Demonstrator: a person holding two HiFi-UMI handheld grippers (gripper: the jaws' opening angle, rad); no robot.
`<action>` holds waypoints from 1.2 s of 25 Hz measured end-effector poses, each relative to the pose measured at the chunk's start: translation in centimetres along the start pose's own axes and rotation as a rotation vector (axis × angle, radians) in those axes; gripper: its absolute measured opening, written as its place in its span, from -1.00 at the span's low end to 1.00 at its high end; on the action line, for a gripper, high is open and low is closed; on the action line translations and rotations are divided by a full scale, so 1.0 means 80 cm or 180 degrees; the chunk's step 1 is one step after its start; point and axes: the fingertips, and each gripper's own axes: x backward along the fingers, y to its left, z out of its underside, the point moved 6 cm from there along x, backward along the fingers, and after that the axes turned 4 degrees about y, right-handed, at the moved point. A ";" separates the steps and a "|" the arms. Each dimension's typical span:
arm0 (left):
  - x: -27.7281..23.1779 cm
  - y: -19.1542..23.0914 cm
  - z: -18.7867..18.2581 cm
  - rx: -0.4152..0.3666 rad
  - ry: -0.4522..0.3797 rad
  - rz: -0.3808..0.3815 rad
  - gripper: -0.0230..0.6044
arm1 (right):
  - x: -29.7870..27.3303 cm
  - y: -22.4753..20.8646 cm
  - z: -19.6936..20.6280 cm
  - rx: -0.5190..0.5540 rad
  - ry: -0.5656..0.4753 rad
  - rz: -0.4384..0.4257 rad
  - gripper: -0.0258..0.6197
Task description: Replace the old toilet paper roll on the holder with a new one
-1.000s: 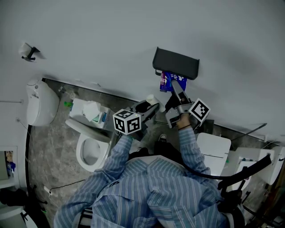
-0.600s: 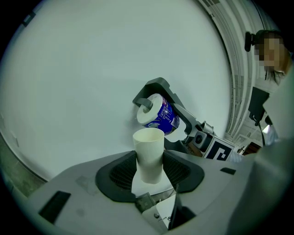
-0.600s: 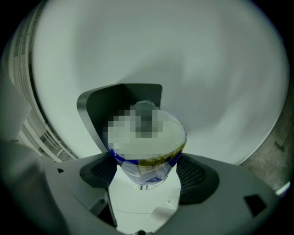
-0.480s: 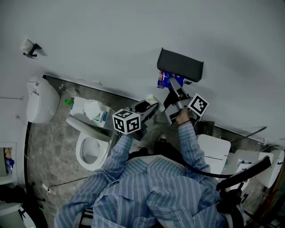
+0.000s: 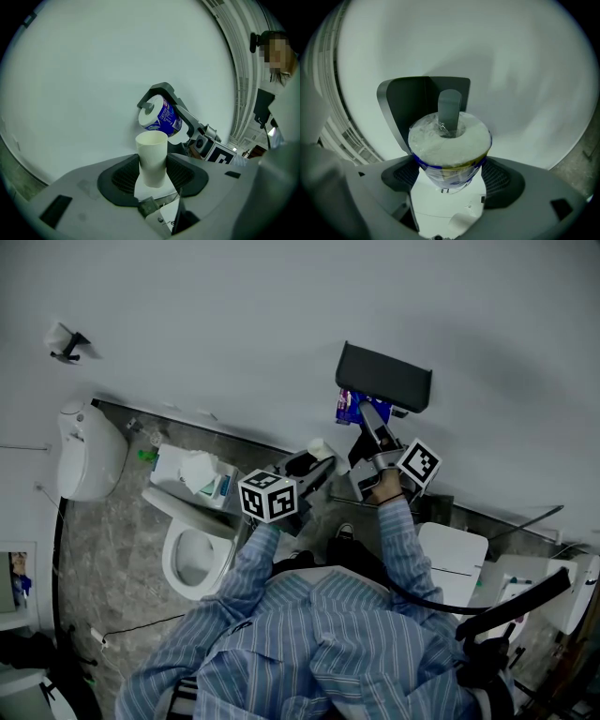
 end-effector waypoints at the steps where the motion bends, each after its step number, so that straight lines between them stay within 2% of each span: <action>1: 0.002 0.000 -0.001 -0.0001 -0.0005 0.0004 -0.35 | 0.001 0.000 0.000 0.0031 -0.0002 0.0002 0.34; 7: 0.017 0.002 0.000 -0.0009 -0.0013 0.0025 -0.35 | 0.008 0.007 0.017 0.0616 0.0200 0.0220 0.35; 13: 0.035 -0.001 0.004 -0.0040 0.0002 0.0099 -0.35 | 0.027 0.023 0.044 0.0770 0.0273 0.0280 0.34; 18: 0.062 -0.009 0.015 -0.0083 0.0023 0.0169 -0.35 | 0.055 0.035 0.074 0.1175 0.0313 0.0543 0.34; 22: 0.093 -0.020 0.032 -0.0122 0.0055 0.0251 -0.35 | 0.079 0.044 0.117 0.1390 0.0427 0.0699 0.30; 23: 0.102 -0.023 0.037 -0.0130 0.0069 0.0270 -0.35 | 0.085 0.045 0.129 0.1404 0.0417 0.0725 0.21; 24: 0.111 -0.026 0.044 -0.0136 0.0086 0.0287 -0.35 | 0.092 0.045 0.141 0.1401 0.0379 0.0748 0.03; 25: 0.121 -0.029 0.051 -0.0139 0.0104 0.0302 -0.35 | 0.101 0.045 0.153 0.1380 0.0329 0.0769 -0.24; 26: 0.132 -0.032 0.059 -0.0139 0.0124 0.0315 -0.35 | 0.109 0.044 0.166 0.1349 0.0288 0.0790 -0.38; 30: 0.173 -0.039 0.085 -0.0113 0.0152 0.0321 -0.35 | 0.138 0.045 0.212 0.1346 0.0286 0.0946 -0.64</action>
